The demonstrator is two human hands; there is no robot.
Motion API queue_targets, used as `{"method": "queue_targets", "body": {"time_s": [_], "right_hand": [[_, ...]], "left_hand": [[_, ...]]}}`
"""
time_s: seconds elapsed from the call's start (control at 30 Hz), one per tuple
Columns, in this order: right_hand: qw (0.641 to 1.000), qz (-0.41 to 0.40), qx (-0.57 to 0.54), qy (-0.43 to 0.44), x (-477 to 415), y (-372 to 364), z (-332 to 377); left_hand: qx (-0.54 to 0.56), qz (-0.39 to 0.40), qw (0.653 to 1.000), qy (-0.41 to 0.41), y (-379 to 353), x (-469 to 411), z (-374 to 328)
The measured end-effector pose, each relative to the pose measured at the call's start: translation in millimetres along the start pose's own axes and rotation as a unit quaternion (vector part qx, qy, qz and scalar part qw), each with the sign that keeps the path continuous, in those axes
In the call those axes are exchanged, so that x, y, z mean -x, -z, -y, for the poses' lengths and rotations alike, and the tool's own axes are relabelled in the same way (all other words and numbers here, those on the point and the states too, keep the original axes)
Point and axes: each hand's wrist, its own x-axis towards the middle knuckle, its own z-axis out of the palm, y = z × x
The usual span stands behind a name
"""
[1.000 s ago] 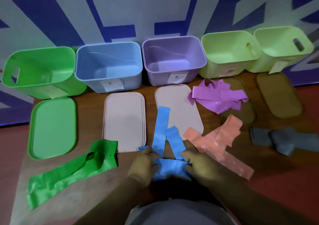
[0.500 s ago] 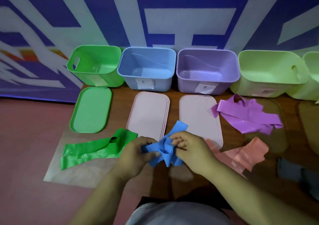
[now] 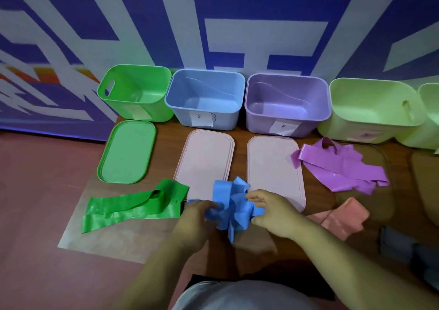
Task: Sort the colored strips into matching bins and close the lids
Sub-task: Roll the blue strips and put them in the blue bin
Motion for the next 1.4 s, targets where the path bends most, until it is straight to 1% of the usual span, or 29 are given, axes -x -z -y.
{"method": "queue_targets", "body": {"time_s": [0.1, 0.2, 0.37, 0.47, 0.57, 0.67, 0.73, 0.87, 1.0, 1.1, 1.17, 1.3, 1.4], "right_hand": [[1.0, -0.009, -0.007, -0.002, -0.5, -1.1, 0.2], [0.999, -0.021, -0.021, 0.016, 0.8, 0.4, 8.1], [0.995, -0.06, -0.019, 0.082, 3.5, 6.9, 38.5], [0.993, -0.026, -0.012, 0.119, 3.9, 14.2, 59.0], [0.988, 0.014, -0.017, 0.15, 2.6, 23.2, 71.5], [0.987, 0.038, -0.051, 0.149, 3.9, 34.5, 73.9], [0.985, 0.043, -0.061, 0.157, 6.5, 40.6, 73.8], [0.985, 0.021, -0.066, 0.16, 8.6, 48.4, 67.8], [0.98, 0.062, -0.093, 0.165, 14.7, 50.9, 66.5], [0.979, 0.067, -0.099, 0.162, 18.3, 52.1, 67.5], [0.98, 0.046, -0.105, 0.165, 21.7, 55.2, 67.5], [0.981, -0.003, -0.091, 0.171, 33.7, 66.3, 67.5], [0.98, -0.035, -0.085, 0.178, 43.3, 76.6, 64.8]], "left_hand": [[0.01, -0.02, 1.0, -0.002, 1.1, 4.4, -2.7], [0.015, -0.049, 0.999, -0.016, 13.3, 7.4, -13.5], [0.01, -0.072, 0.994, -0.085, 44.7, 9.8, -40.5], [0.01, -0.084, 0.99, -0.109, 59.8, 12.6, -61.7], [0.055, -0.075, 0.989, -0.118, 71.5, 15.1, -81.8], [0.078, -0.067, 0.986, -0.13, 76.4, 15.9, -97.2], [0.087, -0.067, 0.984, -0.139, 77.2, 15.9, -103.7], [0.085, -0.057, 0.984, -0.146, 76.7, 15.7, -109.3], [0.081, -0.036, 0.983, -0.159, 76.8, 20.0, -119.4], [0.067, -0.033, 0.984, -0.161, 76.8, 22.2, -126.2], [0.043, -0.052, 0.986, -0.154, 75.6, 22.1, -126.3], [-0.055, -0.108, 0.984, -0.13, 72.4, 20.4, -122.9], [-0.098, -0.113, 0.983, -0.11, 69.7, 20.9, -120.9]]}}
